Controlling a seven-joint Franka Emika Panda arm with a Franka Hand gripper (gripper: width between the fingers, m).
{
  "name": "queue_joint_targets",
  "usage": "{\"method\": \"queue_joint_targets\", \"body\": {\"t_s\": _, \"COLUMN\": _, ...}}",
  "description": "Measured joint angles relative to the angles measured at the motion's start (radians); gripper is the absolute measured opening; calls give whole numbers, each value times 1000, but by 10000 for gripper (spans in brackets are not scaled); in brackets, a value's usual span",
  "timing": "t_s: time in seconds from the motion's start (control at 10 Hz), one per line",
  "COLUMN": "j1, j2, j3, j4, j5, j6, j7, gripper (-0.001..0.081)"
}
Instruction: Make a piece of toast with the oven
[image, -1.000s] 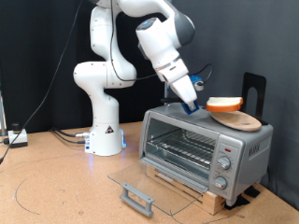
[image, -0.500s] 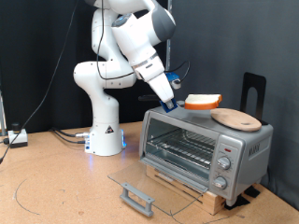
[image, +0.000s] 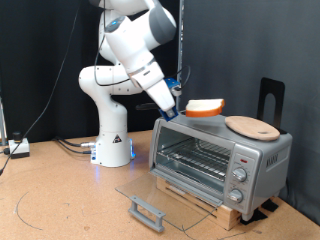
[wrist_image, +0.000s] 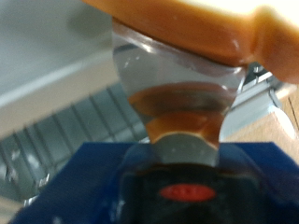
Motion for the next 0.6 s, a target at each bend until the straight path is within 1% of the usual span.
{"method": "queue_joint_targets", "body": {"t_s": 0.2, "j1": -47, "j2": 0, "j3": -48, "j4": 1, "j5": -55, "j6": -12, "j7": -20, "gripper": 395}}
{"method": "queue_joint_targets", "body": {"t_s": 0.4, "j1": -103, "j2": 4, "j3": -81, "j4": 2, "j5": -98, "j6": -11, "j7": -18, "gripper": 395}}
{"method": "queue_joint_targets", "body": {"t_s": 0.6, "j1": -143, "j2": 17, "j3": -124, "j4": 13, "j5": -141, "j6": -20, "j7": -40, "gripper": 395}}
